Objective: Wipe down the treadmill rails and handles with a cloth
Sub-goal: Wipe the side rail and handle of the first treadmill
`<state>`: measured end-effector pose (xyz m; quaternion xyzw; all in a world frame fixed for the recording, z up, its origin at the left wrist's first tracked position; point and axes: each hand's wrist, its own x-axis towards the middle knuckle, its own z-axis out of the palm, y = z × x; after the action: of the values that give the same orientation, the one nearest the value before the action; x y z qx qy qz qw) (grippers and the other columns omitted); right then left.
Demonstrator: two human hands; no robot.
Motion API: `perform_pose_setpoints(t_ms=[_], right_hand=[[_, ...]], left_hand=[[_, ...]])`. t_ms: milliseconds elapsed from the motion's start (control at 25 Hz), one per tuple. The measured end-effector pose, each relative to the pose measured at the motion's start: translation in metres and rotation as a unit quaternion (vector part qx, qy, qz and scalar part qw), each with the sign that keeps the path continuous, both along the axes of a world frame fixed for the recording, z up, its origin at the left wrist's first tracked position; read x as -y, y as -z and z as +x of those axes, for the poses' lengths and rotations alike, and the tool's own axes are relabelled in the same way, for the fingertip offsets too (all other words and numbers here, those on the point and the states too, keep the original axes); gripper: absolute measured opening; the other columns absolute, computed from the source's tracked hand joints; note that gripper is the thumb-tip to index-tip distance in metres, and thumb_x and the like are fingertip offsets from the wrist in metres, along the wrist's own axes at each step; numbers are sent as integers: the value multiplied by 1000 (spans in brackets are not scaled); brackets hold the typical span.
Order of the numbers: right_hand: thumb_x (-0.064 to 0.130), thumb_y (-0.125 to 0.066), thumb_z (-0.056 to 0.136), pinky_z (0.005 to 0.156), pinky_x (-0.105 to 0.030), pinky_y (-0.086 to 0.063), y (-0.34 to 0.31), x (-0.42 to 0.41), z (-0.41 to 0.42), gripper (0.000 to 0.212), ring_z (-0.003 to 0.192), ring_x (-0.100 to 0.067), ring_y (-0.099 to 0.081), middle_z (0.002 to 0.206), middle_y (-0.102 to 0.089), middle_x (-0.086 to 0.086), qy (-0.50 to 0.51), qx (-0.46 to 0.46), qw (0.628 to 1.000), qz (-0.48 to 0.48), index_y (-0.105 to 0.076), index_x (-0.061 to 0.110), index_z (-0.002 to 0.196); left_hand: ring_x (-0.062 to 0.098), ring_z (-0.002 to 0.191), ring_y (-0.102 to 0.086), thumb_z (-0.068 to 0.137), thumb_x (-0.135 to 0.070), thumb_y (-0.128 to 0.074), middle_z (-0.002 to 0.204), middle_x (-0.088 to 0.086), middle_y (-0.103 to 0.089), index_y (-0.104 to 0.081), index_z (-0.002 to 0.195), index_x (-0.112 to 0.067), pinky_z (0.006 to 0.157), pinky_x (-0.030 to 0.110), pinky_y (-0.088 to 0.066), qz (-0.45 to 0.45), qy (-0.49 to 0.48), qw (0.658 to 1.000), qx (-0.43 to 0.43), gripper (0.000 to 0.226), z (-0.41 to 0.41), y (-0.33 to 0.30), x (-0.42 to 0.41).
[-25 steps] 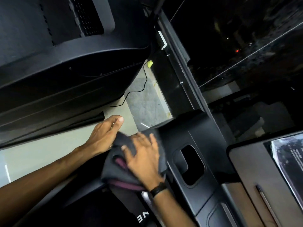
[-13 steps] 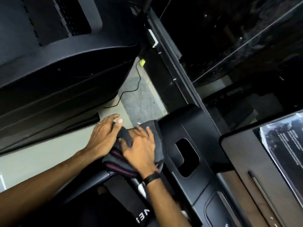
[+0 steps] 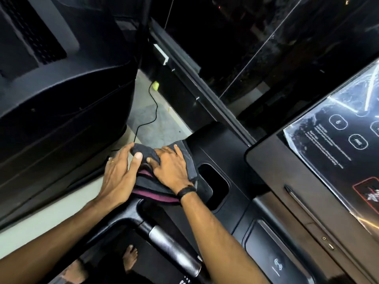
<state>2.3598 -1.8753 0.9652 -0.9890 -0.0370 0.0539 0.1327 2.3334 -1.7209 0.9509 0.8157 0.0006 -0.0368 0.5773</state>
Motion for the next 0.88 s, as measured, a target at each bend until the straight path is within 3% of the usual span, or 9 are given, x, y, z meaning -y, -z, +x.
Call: perform_pose_setpoints(t_ms=[160,320,480,600,680,760,880], right_hand=[[37,-40,101,123,-42,-7,2,27,-70,44,146,-21,-34,142,-58,0,49,91,993,47,-58,14,135],[37,-38,100,116,-44,-19,8,44,-134,45,142,-19,-42,144,-56,1,156,168,972,-56,-58,17,135],[38,-38,96,117,-50,-20,7,29,-130,50,144,-22,-38,151,-47,0,118,130,980,-91,-48,23,142],[40,-35,95,119,-51,-29,7,23,-117,55,146,-25,-35,156,-40,-4,90,98,987,-92,-40,22,147],[44,-34,100,116,-48,-35,4,29,-116,51,141,-26,-42,153,-44,-6,121,86,987,-65,-42,22,146],[46,-35,102,105,-44,-48,-5,35,-125,48,125,-29,-58,139,-59,-8,174,66,981,-47,-46,21,141],[41,-37,104,93,-39,-48,-27,41,-116,43,111,-30,-64,126,-66,-7,277,27,960,7,-48,20,140]], left_hand=[[23,143,-33,83,-72,-23,152,1,-43,-39,148,-24,121,49,-20,-11,-1,1000,-1,82,-2,-2,15],[26,145,-31,84,-74,-25,153,0,-41,-37,148,-28,119,52,-23,-17,31,999,-9,80,2,4,39],[22,143,-33,86,-72,-25,152,-1,-43,-38,148,-24,120,49,-24,-13,62,998,9,80,2,4,54],[25,144,-32,86,-72,-24,151,1,-44,-40,147,-24,120,51,-22,-9,79,997,16,79,10,3,54],[26,142,-35,86,-71,-24,150,3,-46,-41,146,-22,121,47,-20,-3,101,995,22,80,20,1,55],[25,140,-38,85,-71,-24,149,4,-47,-42,146,-19,120,39,-20,-4,119,992,28,82,26,2,56],[26,138,-42,86,-70,-27,146,5,-50,-43,146,-21,118,48,-27,-23,120,992,23,79,33,5,52]])
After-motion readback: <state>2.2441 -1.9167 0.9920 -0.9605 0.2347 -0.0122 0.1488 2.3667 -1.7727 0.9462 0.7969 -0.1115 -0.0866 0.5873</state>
